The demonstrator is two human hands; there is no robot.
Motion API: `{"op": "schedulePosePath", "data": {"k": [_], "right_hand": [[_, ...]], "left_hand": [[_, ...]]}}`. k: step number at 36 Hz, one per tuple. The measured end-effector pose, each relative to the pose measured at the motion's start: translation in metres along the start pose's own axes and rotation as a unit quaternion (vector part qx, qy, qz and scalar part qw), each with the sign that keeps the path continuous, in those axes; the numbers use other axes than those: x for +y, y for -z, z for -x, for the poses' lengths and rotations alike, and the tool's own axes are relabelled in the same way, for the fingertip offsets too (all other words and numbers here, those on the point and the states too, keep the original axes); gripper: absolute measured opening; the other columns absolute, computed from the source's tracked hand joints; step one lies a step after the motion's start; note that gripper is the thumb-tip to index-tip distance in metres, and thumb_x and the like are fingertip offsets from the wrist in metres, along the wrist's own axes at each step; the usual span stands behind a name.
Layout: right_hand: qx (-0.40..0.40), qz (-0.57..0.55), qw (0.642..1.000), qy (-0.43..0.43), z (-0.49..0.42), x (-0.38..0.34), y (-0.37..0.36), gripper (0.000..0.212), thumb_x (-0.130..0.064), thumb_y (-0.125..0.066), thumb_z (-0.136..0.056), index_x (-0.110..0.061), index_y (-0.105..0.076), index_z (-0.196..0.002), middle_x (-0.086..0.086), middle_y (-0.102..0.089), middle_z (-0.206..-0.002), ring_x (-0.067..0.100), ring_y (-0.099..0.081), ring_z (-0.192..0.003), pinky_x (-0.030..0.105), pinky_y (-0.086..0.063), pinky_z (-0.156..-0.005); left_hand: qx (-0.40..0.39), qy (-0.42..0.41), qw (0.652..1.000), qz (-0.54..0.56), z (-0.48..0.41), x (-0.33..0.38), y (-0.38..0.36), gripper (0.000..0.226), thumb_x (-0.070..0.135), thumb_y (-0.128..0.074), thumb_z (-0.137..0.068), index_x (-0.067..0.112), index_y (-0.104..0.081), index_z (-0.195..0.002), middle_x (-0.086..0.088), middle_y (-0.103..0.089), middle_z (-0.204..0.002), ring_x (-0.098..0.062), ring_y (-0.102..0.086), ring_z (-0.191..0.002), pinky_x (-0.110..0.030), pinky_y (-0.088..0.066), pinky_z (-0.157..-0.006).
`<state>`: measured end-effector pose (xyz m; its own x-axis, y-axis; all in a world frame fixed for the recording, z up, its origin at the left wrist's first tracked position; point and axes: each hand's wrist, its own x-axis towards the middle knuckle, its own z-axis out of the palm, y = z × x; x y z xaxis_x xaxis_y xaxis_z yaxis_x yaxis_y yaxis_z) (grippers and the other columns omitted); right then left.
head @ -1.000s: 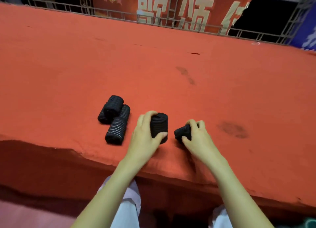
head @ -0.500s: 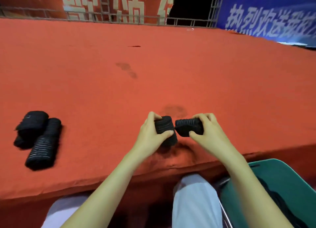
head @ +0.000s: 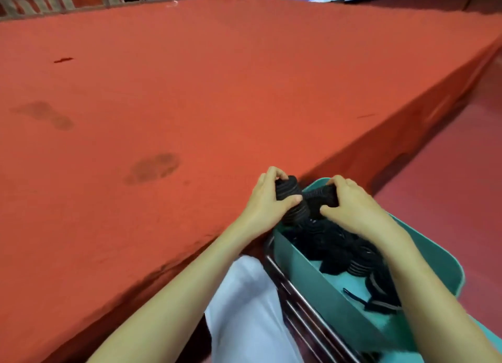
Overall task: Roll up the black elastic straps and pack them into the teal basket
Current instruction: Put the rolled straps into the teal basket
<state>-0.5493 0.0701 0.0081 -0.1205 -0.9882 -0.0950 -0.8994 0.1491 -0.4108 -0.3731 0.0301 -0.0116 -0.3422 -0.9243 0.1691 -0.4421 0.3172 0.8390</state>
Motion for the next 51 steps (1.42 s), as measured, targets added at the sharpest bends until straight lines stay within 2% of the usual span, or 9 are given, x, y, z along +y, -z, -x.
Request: {"op": "schedulePosePath", "data": {"k": [2,9,12,17,23,28,33,42,51], "right_hand": [[-0.023,0.009,0.999,-0.033,0.000,0.020,-0.004,0.048,-0.029,-0.063,-0.084,-0.012,-0.042,-0.124,0.010,-0.051,-0.122,0.028,-0.051,-0.110,0.032,-0.038,-0.081],[-0.173,0.097,0.977,-0.076,-0.003,0.066,-0.029,0.045,-0.040,-0.065,-0.081,-0.014,-0.047,-0.113,0.009,-0.060,-0.111,0.030,-0.058,-0.099,0.035,-0.048,-0.079],[-0.237,0.110,0.963,-0.074,-0.005,0.075,-0.041,0.044,-0.037,-0.069,-0.078,-0.014,-0.051,-0.110,0.007,-0.059,-0.107,0.027,-0.058,-0.095,0.035,-0.050,-0.079],[-0.306,0.118,0.943,-0.056,-0.007,0.086,-0.064,0.041,-0.030,-0.065,-0.075,-0.006,-0.060,-0.108,0.009,-0.065,-0.100,0.022,-0.060,-0.078,0.032,-0.050,-0.069],[-0.332,0.164,0.928,-0.037,-0.005,0.094,-0.086,0.046,-0.031,-0.063,-0.080,-0.007,-0.057,-0.118,0.011,-0.054,-0.119,0.029,-0.062,-0.100,0.033,-0.053,-0.082],[-0.340,0.169,0.925,-0.018,-0.003,0.097,-0.096,0.042,-0.025,-0.067,-0.080,-0.004,-0.059,-0.115,0.012,-0.063,-0.114,0.029,-0.064,-0.099,0.033,-0.053,-0.077],[-0.299,0.153,0.942,-0.013,-0.001,0.099,-0.110,0.053,-0.025,-0.071,-0.078,-0.004,-0.050,-0.122,0.013,-0.061,-0.119,0.029,-0.062,-0.103,0.028,-0.046,-0.072],[-0.229,0.108,0.967,0.017,0.002,0.103,-0.126,0.050,-0.024,-0.069,-0.079,-0.006,-0.045,-0.120,0.013,-0.052,-0.119,0.031,-0.056,-0.103,0.032,-0.042,-0.077],[-0.205,0.174,0.962,0.052,0.004,0.107,-0.128,0.056,-0.022,-0.071,-0.082,-0.010,-0.042,-0.129,0.009,-0.044,-0.124,0.028,-0.046,-0.114,0.037,-0.047,-0.086]], "left_hand": [[-0.033,0.006,0.999,-0.002,-0.006,0.000,-0.021,0.035,0.023,-0.072,-0.080,0.022,-0.043,-0.098,-0.003,-0.051,-0.108,-0.018,-0.047,-0.098,-0.028,-0.033,-0.077],[-0.148,0.035,0.983,-0.101,-0.019,-0.015,-0.072,0.040,0.027,-0.078,-0.073,0.021,-0.047,-0.097,-0.004,-0.057,-0.108,-0.021,-0.053,-0.099,-0.034,-0.041,-0.082],[-0.226,0.049,0.958,-0.167,-0.023,-0.021,-0.088,0.047,0.024,-0.079,-0.072,0.020,-0.042,-0.099,-0.007,-0.054,-0.110,-0.024,-0.052,-0.097,-0.032,-0.038,-0.075],[-0.332,0.086,0.910,-0.234,-0.028,-0.030,-0.110,0.056,0.018,-0.078,-0.072,0.014,-0.041,-0.113,-0.012,-0.047,-0.118,-0.032,-0.052,-0.104,-0.039,-0.046,-0.085],[-0.401,0.072,0.855,-0.322,-0.032,-0.037,-0.134,0.061,0.016,-0.079,-0.070,0.012,-0.049,-0.122,-0.014,-0.051,-0.124,-0.032,-0.054,-0.109,-0.035,-0.048,-0.084],[-0.403,0.029,0.811,-0.424,-0.035,-0.040,-0.149,0.067,0.026,-0.085,-0.066,0.012,-0.051,-0.123,-0.012,-0.058,-0.126,-0.032,-0.054,-0.116,-0.038,-0.047,-0.086],[-0.409,-0.006,0.787,-0.463,-0.031,-0.046,-0.157,0.063,0.016,-0.080,-0.071,0.007,-0.049,-0.124,-0.017,-0.055,-0.127,-0.035,-0.051,-0.119,-0.041,-0.046,-0.090],[-0.423,0.029,0.788,-0.446,-0.033,-0.050,-0.154,0.056,0.012,-0.080,-0.071,0.008,-0.053,-0.120,-0.013,-0.053,-0.125,-0.031,-0.055,-0.115,-0.039,-0.047,-0.084],[-0.399,0.039,0.788,-0.467,-0.030,-0.052,-0.156,0.055,0.006,-0.077,-0.075,0.008,-0.053,-0.124,-0.013,-0.057,-0.126,-0.031,-0.057,-0.115,-0.037,-0.046,-0.079]]}}
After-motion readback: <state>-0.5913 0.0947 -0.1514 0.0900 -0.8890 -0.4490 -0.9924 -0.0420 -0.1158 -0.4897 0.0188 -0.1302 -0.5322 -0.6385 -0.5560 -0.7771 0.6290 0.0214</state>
